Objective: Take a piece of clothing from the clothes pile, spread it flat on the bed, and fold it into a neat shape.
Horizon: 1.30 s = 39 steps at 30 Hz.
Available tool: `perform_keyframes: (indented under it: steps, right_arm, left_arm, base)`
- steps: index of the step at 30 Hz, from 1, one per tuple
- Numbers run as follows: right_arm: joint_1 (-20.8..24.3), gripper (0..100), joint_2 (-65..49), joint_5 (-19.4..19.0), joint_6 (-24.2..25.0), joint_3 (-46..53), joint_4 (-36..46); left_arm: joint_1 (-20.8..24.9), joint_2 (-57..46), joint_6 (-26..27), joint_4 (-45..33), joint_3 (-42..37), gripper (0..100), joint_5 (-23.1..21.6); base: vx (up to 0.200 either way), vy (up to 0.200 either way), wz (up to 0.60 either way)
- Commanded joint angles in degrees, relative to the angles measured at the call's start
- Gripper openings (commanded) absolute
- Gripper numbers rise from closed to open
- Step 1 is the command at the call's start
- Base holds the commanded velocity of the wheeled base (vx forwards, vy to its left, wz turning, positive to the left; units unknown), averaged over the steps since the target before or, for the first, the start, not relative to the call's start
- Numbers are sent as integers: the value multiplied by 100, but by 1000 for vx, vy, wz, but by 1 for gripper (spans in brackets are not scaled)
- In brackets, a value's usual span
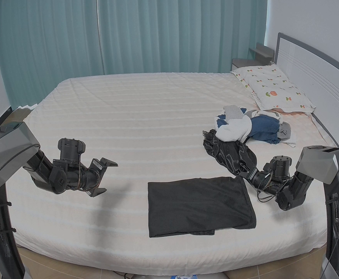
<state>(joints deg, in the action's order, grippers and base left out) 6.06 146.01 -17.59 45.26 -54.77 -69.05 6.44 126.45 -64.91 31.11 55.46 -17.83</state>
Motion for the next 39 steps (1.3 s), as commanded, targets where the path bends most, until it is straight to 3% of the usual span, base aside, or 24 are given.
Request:
perform_keyframes:
  steps: [1,29,33,34,39]
  right_arm:
    - [-43,0,-20,1,18,-51,-12]
    - [-166,0,121,19,44,-69,-3]
    - [-166,0,165,168,35,-130,23]
    - [-166,100,165,168,35,-130,32]
    - [-166,100,165,177,62,-86,-65]
  left_arm:
    - [-2,11,-4,0,0,100,-1]
    - [-2,11,-4,0,0,100,-1]
    - [-2,11,-4,0,0,100,-1]
    - [-2,11,-4,0,0,100,-1]
    - [-2,11,-4,0,0,100,-1]
  base:
    - [0,0,0]
    - [0,0,0]
    - [0,0,0]
    - [0,0,0]
    - [0,0,0]
